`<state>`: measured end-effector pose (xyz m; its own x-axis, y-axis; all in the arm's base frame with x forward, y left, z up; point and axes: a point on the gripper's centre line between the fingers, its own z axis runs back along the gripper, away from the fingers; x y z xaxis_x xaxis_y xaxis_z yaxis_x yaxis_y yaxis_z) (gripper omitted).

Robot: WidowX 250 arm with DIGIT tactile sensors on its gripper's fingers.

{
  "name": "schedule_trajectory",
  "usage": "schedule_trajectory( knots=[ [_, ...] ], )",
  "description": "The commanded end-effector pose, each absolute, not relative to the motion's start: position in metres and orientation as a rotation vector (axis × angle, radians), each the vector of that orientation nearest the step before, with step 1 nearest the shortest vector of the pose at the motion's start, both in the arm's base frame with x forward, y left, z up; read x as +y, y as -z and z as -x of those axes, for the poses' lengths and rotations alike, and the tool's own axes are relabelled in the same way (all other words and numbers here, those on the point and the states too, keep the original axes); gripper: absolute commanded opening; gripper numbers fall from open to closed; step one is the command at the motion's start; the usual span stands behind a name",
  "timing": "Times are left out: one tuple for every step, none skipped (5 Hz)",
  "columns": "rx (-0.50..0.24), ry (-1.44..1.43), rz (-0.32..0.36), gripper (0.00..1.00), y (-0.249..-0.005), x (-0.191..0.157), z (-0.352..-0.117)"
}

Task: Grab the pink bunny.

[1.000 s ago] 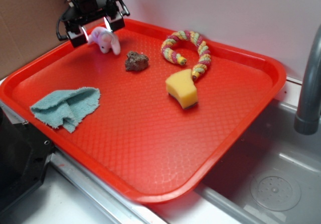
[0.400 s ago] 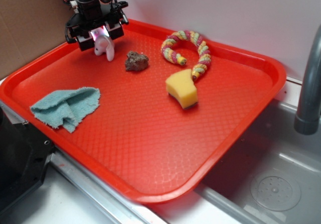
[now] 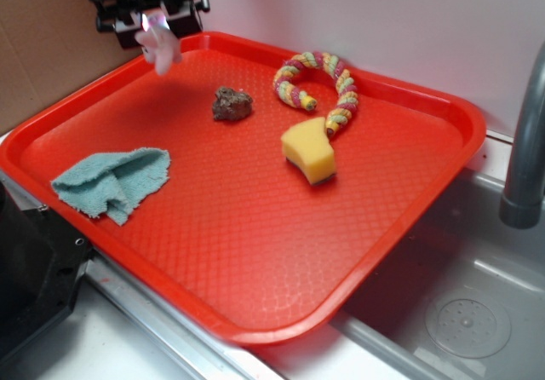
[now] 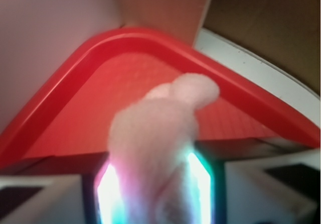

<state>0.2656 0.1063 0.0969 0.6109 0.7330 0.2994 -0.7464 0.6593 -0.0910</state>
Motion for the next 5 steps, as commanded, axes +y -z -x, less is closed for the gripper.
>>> schedule_trajectory(
  knots=[
    [-0.299,-0.436,0.034,0.00,-0.177,0.060,-0.226],
    [-0.260,-0.268,0.068,0.00,-0.192,0.042,-0.205],
    [-0.225,-0.140,0.101,0.00,-0.212,0.020,-0.172],
    [-0.214,-0.086,0.138,0.00,-0.223,0.008,-0.150],
    [-0.191,-0.174,0.126,0.00,-0.222,0.009,-0.148]
  ],
)
